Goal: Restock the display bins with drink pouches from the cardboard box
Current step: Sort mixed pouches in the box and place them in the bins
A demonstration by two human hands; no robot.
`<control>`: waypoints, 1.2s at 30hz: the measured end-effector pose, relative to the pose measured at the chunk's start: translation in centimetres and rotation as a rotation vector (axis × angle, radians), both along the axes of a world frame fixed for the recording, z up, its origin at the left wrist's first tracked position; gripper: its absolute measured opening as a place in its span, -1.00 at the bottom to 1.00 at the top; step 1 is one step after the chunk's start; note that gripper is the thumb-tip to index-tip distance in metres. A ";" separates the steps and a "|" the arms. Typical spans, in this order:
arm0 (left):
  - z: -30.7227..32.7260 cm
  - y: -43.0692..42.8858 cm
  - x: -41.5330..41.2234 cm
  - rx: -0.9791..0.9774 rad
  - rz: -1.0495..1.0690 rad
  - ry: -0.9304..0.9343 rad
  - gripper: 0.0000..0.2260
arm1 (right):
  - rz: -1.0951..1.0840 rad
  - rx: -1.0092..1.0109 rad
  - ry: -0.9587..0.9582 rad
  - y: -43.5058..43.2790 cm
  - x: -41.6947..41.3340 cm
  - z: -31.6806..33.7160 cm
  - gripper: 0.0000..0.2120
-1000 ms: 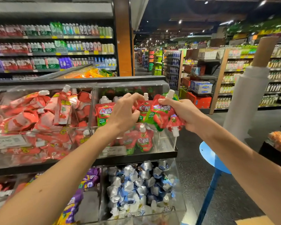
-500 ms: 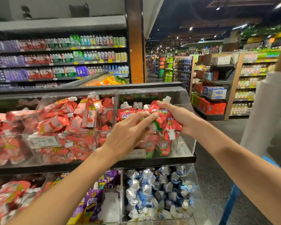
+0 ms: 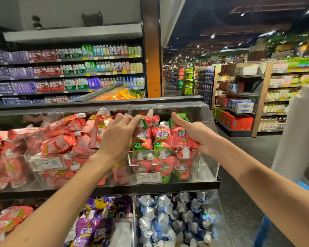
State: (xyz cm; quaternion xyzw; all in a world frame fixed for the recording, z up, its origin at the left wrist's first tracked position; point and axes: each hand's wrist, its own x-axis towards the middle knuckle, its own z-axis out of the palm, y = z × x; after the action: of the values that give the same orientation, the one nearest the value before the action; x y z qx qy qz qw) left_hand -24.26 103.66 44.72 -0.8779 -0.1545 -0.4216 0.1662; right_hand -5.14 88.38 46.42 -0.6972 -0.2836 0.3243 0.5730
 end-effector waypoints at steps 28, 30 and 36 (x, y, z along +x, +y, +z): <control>0.5 4.5 6.4 -0.086 0.487 0.225 -0.68 | 0.288 0.066 0.236 2.8 1.7 -0.3 -0.54; 0.6 3.8 6.3 -0.116 0.364 0.114 -0.68 | 0.319 0.091 0.292 2.5 2.2 -0.1 -0.59; 2.9 -1.2 4.6 -0.505 -0.343 0.184 -0.26 | 0.510 0.036 0.345 1.3 0.5 2.0 -0.72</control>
State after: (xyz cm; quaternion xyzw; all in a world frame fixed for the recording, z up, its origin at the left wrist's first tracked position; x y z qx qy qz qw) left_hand -19.67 102.49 47.59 -0.9392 -0.0883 -0.3105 -0.1171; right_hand -4.63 89.70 48.42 -0.5278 -0.3539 0.5660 0.5252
